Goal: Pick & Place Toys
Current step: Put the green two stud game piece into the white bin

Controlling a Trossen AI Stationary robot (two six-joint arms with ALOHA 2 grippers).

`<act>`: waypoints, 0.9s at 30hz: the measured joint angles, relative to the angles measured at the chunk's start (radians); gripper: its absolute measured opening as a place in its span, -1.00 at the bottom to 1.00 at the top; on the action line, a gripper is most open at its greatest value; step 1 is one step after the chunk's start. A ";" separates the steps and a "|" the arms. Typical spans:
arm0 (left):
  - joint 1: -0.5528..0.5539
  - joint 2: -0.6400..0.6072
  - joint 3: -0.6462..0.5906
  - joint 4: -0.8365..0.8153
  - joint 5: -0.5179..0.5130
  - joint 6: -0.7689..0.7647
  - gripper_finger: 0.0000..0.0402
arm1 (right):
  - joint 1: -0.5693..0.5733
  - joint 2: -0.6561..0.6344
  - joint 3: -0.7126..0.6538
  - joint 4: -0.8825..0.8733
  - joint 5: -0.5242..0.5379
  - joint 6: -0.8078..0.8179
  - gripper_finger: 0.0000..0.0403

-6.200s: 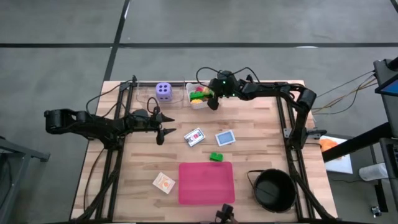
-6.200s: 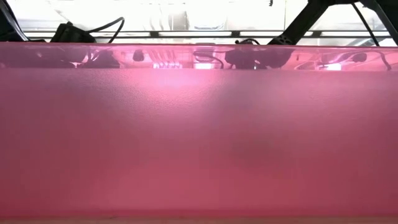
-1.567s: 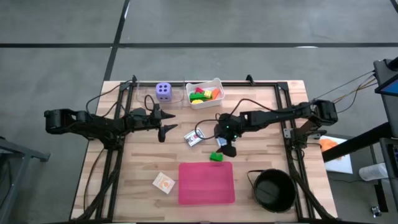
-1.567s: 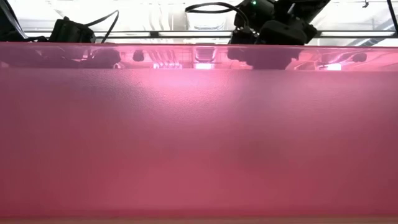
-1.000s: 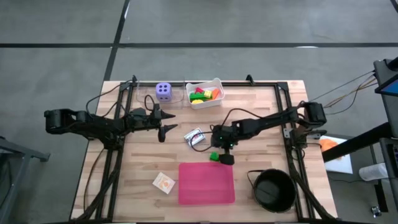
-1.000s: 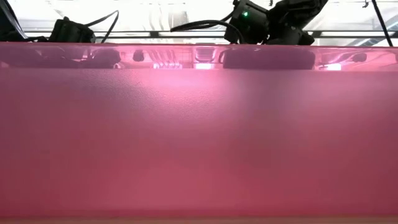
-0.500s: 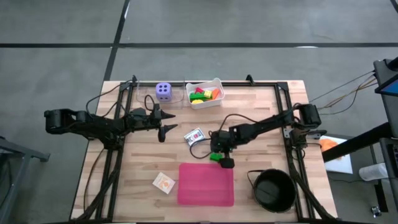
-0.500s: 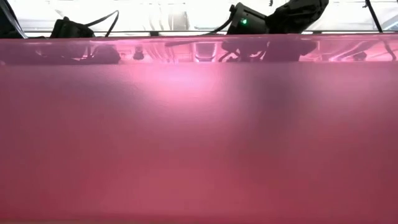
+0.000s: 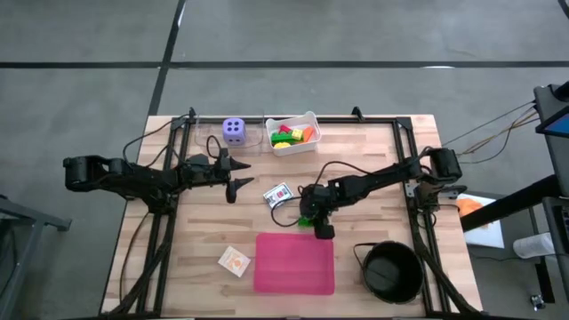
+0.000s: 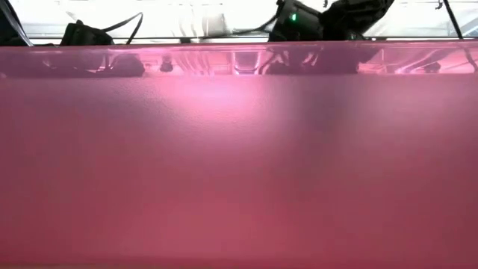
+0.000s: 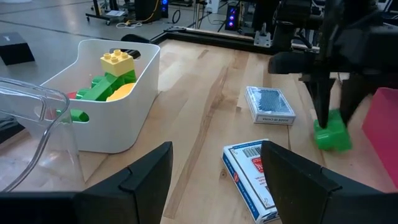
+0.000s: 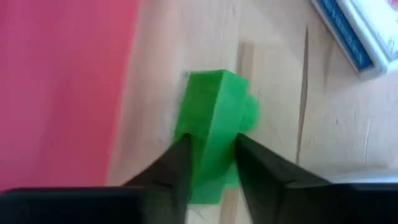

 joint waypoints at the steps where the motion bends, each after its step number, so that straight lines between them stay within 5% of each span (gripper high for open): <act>1: 0.000 0.000 0.000 0.000 0.000 0.000 0.22 | 0.000 0.002 -0.001 -0.004 0.000 -0.004 -0.53; 5: 0.000 0.000 0.000 0.000 0.000 0.000 0.22 | 0.000 0.001 0.005 -0.040 -0.003 -0.020 -0.85; 18: 0.000 0.000 0.000 0.000 0.000 0.000 0.22 | -0.002 -0.106 0.010 -0.045 0.050 -0.069 -0.90; 27: 0.000 0.000 0.000 -0.006 0.000 0.000 0.22 | -0.021 -0.144 -0.057 0.295 0.002 -0.120 -0.91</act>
